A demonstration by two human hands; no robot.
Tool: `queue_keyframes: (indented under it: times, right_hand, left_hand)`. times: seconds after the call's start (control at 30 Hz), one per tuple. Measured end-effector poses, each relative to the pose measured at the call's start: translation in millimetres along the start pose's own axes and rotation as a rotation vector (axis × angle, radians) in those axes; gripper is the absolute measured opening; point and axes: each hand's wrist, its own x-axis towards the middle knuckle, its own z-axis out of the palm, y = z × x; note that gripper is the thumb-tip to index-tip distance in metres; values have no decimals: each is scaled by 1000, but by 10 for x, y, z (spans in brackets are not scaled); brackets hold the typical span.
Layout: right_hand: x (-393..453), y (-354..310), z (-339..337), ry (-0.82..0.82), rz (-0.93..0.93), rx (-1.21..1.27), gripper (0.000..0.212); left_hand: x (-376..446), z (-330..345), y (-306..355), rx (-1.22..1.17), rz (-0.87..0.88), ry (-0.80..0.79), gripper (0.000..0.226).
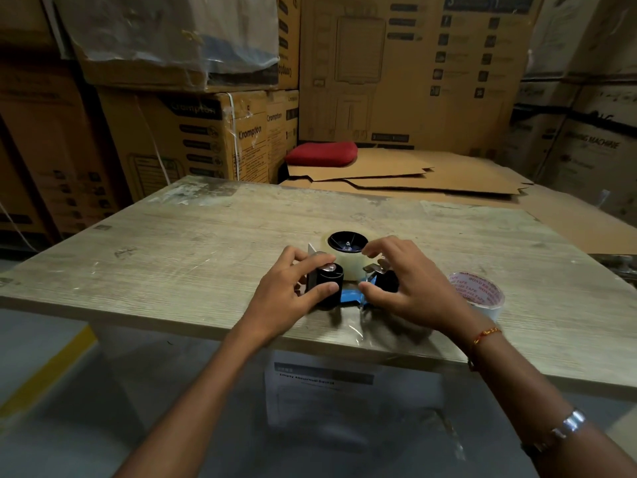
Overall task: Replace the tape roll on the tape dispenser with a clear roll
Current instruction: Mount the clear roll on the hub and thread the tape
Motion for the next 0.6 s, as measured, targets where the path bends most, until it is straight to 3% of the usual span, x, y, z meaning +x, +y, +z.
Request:
queue_keyframes:
  times: [0.13,0.4,0.6]
  right_hand:
    - [13,75,-80,4,-34,-186,64]
    - [103,27,-19,16,157,-92,45]
    - [317,39,66,52,255,-104,30]
  left_hand:
    - [-15,12,28,194,97,70,51]
    - [-1,78,8,233,123,19,49]
    - [-11,86,82,228,171,90,39]
